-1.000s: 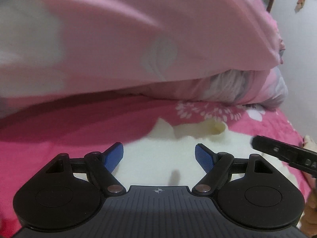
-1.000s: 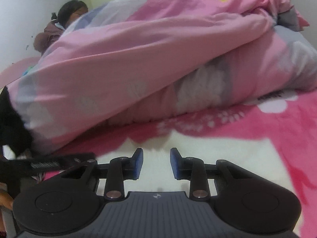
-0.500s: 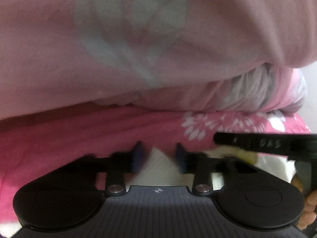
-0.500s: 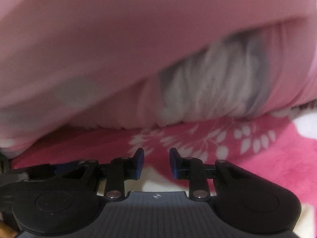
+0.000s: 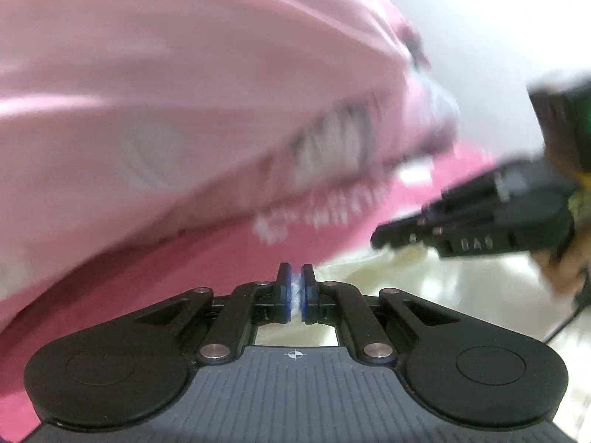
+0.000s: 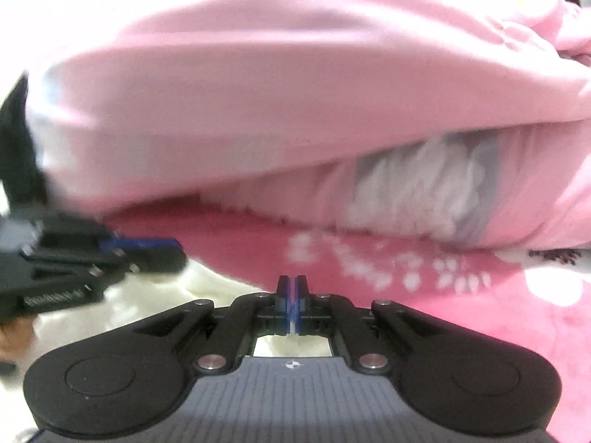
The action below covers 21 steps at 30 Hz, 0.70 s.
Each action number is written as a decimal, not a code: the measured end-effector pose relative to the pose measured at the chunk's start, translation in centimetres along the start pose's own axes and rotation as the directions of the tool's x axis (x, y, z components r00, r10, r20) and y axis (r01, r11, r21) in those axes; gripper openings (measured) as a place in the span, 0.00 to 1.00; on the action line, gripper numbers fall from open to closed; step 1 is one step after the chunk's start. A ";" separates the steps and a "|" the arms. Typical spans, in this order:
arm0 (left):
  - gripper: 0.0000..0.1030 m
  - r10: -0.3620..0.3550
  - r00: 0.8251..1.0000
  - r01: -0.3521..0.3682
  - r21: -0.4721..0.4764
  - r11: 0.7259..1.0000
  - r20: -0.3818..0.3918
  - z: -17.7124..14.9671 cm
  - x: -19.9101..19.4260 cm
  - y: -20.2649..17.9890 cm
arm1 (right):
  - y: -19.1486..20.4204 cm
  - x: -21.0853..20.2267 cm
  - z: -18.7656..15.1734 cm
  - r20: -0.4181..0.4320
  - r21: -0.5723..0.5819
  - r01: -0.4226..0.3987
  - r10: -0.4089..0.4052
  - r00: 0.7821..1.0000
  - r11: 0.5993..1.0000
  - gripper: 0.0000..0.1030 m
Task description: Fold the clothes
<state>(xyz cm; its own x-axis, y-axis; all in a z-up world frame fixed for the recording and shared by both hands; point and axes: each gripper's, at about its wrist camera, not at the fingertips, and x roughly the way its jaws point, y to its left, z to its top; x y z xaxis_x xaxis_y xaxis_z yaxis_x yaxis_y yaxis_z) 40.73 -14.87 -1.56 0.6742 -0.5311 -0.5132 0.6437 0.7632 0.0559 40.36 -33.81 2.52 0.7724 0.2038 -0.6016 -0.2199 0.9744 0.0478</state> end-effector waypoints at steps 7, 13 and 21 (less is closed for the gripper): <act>0.02 0.036 0.999 -0.030 0.155 0.987 -0.034 -1.4 0.1 -2.1 | -0.5 -3.8 0.4 0.105 0.087 -0.029 0.020 0.994 0.996 0.03; 0.11 0.012 0.998 -0.005 0.132 0.991 -0.056 -1.3 0.1 -1.7 | 1.9 -0.4 0.4 -0.020 0.059 -0.058 0.059 0.998 0.997 0.02; 0.18 0.014 0.997 -0.010 -0.060 0.998 0.070 1.0 -2.3 1.2 | 1.8 1.4 -0.6 -0.060 0.092 -0.045 0.051 0.997 0.995 0.02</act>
